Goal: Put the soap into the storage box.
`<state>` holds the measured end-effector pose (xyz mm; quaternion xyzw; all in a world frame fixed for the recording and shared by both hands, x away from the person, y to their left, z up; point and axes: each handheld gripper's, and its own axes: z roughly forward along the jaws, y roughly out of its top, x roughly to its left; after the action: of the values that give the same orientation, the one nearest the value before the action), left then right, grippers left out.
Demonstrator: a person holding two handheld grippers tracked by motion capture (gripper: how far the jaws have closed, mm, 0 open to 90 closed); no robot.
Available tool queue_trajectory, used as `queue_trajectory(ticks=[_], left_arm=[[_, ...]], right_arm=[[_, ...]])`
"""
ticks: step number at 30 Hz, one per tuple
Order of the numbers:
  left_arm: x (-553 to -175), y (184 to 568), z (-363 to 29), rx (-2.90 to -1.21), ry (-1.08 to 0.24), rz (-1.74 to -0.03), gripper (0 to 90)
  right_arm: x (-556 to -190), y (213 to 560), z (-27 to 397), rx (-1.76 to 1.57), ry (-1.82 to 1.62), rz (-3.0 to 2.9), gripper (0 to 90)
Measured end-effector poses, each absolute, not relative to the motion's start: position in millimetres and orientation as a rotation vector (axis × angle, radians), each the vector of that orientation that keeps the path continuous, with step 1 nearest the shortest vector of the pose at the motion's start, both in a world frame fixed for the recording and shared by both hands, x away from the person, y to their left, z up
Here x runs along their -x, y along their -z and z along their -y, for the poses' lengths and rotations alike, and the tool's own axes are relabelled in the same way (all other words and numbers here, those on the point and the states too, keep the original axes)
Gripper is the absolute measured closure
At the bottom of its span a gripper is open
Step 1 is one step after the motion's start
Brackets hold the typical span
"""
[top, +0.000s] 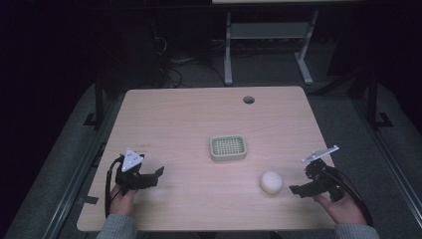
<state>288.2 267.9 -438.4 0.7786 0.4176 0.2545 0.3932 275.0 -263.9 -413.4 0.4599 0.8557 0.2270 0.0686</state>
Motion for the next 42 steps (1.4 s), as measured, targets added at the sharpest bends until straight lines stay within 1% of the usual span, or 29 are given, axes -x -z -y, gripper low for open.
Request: queue_trajectory(ticks=[20, 42], left_arm=[[-288.0, 437.8, -268.2, -1.973, -0.644, -1.061, 14.8], [-287.8, 436.8, -268.8, -1.968, -0.650, -1.057, 14.8]], right_arm=[[-287.0, 399.0, 243.1, -1.291, -0.655, -2.651, 18.2], [-297.8, 392.6, 224.4, -1.215, -0.615, -2.707, 18.2]])
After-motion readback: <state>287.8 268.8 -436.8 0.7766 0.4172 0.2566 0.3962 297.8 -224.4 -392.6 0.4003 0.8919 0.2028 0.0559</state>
